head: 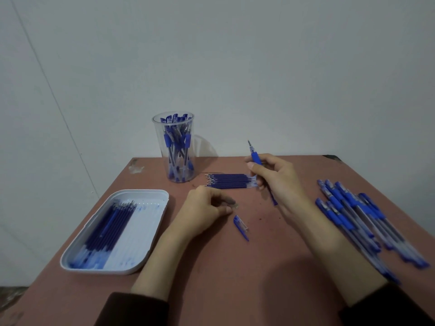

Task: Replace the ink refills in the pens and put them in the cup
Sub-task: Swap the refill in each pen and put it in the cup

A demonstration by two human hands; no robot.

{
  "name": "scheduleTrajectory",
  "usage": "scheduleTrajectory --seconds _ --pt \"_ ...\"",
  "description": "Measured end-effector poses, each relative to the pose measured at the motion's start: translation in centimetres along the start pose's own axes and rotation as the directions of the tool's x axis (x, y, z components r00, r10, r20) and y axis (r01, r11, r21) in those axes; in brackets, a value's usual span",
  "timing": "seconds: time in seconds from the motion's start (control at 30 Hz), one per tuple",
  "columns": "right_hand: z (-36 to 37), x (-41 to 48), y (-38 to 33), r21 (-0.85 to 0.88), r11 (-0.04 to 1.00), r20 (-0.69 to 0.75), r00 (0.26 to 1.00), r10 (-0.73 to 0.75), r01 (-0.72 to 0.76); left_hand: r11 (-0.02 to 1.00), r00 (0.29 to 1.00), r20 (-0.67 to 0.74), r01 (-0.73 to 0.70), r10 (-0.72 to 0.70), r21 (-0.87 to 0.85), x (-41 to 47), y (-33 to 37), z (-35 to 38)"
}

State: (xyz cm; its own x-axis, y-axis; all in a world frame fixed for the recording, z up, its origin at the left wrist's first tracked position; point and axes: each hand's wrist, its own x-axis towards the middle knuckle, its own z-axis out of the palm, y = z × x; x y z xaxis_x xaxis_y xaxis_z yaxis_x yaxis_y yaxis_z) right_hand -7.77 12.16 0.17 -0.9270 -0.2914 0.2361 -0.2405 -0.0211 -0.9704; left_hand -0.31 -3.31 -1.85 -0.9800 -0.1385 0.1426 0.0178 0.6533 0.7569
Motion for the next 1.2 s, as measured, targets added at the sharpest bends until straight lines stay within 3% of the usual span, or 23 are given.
scheduleTrajectory --seconds 0.1,0.23,0.3,0.4,0.57,0.83,1.03,1.2 --pt "0.2 0.0 0.3 -0.106 0.993 0.056 0.997 -0.047 0.053 0.944 0.989 -0.131 0.018 -0.065 -0.33 0.1 0.2 -0.1" --pt "0.5 -0.3 0.7 -0.264 0.953 0.15 0.982 -0.111 0.148 0.635 0.961 -0.209 -0.047 -0.183 -0.771 0.3 0.4 -0.8" --pt "0.7 -0.4 0.9 -0.291 0.941 0.185 0.975 -0.12 0.172 0.503 0.953 -0.21 -0.074 -0.219 -0.861 0.4 0.5 -1.0" --pt "0.9 -0.6 1.1 -0.336 0.921 0.23 0.965 -0.124 0.199 0.408 0.948 -0.198 -0.083 -0.248 -0.909 0.5 0.5 -1.1" --pt "1.0 -0.5 1.3 -0.394 0.894 0.233 0.964 -0.129 0.215 0.382 0.954 -0.189 -0.088 -0.234 -0.92 0.5 0.4 -1.0" --pt "1.3 -0.7 1.1 -0.457 0.849 0.225 0.958 -0.177 0.264 0.504 0.972 -0.176 -0.076 -0.155 -0.86 0.4 0.4 -0.6" --pt "2.2 -1.0 1.3 -0.218 0.966 0.255 0.964 -0.077 0.135 0.476 0.982 -0.165 -0.102 -0.09 -0.873 0.6 0.7 -0.6" --pt "2.1 -1.1 0.7 -0.113 0.989 0.255 0.965 -0.065 0.097 0.51 0.964 -0.222 -0.119 -0.146 -0.852 0.7 0.2 -0.5"
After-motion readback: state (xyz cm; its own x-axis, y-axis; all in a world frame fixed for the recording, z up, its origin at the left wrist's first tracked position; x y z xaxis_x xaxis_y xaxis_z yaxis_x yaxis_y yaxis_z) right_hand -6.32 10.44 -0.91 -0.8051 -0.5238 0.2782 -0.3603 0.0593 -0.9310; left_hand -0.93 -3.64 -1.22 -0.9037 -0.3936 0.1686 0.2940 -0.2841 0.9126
